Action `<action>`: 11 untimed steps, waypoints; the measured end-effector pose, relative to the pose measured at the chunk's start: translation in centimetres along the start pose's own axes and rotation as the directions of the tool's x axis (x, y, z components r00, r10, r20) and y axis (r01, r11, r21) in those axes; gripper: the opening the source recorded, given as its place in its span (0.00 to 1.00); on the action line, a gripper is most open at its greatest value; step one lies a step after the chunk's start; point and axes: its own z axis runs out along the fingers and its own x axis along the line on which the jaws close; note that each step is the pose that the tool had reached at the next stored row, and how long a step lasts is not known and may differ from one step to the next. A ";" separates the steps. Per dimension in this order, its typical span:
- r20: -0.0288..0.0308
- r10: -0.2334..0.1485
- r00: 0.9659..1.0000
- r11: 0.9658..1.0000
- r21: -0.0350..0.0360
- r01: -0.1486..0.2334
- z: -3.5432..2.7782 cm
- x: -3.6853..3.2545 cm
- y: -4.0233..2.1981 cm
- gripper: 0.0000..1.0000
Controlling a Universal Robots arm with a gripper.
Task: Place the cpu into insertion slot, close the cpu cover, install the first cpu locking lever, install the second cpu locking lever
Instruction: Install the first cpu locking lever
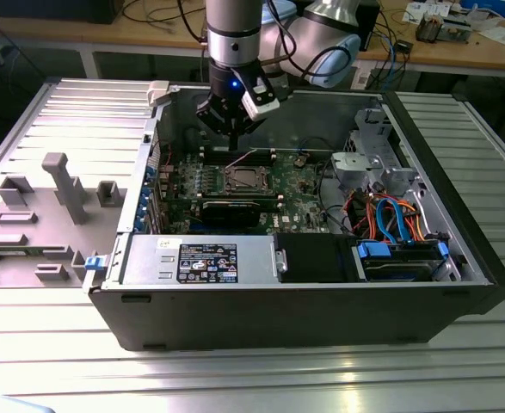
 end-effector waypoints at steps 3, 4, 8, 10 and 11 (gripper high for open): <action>0.001 0.004 1.000 1.000 -0.008 -0.004 0.32 -0.05 -0.32 0.11; 0.001 0.006 1.000 1.000 -0.008 -0.006 0.35 -0.08 -0.33 0.11; 0.001 0.012 1.000 1.000 -0.008 -0.012 0.39 -0.18 -0.34 0.11; 0.001 0.012 1.000 1.000 -0.008 -0.012 0.39 -0.20 -0.34 0.11; 0.001 0.012 1.000 1.000 -0.008 -0.012 0.39 -0.20 -0.34 0.11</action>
